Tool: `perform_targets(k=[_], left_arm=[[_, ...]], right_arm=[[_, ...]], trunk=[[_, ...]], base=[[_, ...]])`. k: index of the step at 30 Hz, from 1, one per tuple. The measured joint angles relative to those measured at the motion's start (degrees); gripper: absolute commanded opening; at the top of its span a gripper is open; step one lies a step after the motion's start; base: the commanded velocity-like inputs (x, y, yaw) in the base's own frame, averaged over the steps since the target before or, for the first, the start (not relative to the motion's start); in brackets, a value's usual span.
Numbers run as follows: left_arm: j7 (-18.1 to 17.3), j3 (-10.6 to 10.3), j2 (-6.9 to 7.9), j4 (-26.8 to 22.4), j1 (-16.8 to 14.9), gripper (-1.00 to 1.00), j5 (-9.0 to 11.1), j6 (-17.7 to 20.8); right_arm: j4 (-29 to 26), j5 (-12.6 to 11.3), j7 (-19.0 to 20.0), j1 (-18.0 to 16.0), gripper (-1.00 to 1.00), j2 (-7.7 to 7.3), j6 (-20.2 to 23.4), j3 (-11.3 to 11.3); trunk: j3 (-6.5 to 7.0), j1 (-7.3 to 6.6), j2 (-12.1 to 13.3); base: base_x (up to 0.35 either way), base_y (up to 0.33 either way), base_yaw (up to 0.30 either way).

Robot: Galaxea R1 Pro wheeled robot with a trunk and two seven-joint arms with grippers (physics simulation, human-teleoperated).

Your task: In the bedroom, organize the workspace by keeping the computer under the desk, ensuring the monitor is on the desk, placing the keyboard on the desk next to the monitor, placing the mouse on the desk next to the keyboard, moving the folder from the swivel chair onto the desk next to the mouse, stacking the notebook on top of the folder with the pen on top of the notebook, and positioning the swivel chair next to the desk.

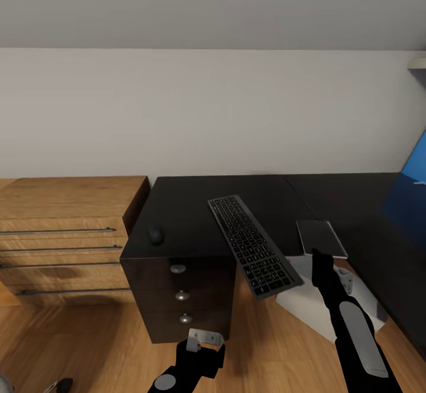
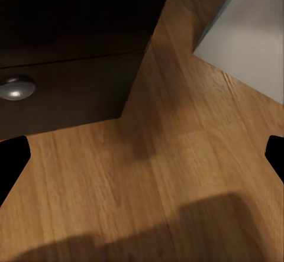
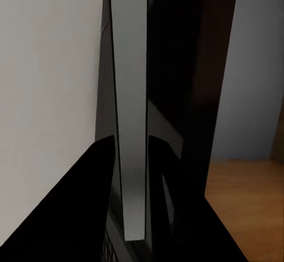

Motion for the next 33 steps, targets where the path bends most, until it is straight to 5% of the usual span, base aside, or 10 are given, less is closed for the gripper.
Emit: perform_targets(k=[9, 10, 13, 33], left_arm=[[0.04, 0.01, 0.0, 0.04, 0.0, 1.0, 0.0, 0.0], [0.04, 0.01, 0.0, 0.04, 0.0, 1.0, 0.0, 0.0], [0.05, 0.02, 0.0, 0.04, -0.01, 1.0, 0.0, 0.0], [-0.04, -0.01, 0.0, 0.04, -0.01, 1.0, 0.0, 0.0]], right_arm=[[-0.16, -0.04, -0.27, 0.0, -1.0, 0.0, 0.01, 0.04], [-0.17, -0.04, -0.28, 0.0, 1.0, 0.0, 0.01, 0.04], [3.49, -0.2, -0.32, 0.02, 1.0, 0.01, -0.04, 0.07], [3.53, -0.09, -0.25, 0.02, 1.0, -0.14, 0.08, 0.17]], trunk=[[0.0, 0.01, 0.0], [0.0, 0.01, 0.0], [-0.01, 0.01, 0.01], [0.0, 0.01, 0.01]], base=[[0.019, 0.007, 0.0], [0.004, 0.001, 0.0], [0.001, 0.0, 0.0], [-0.002, 0.0, 0.0]])
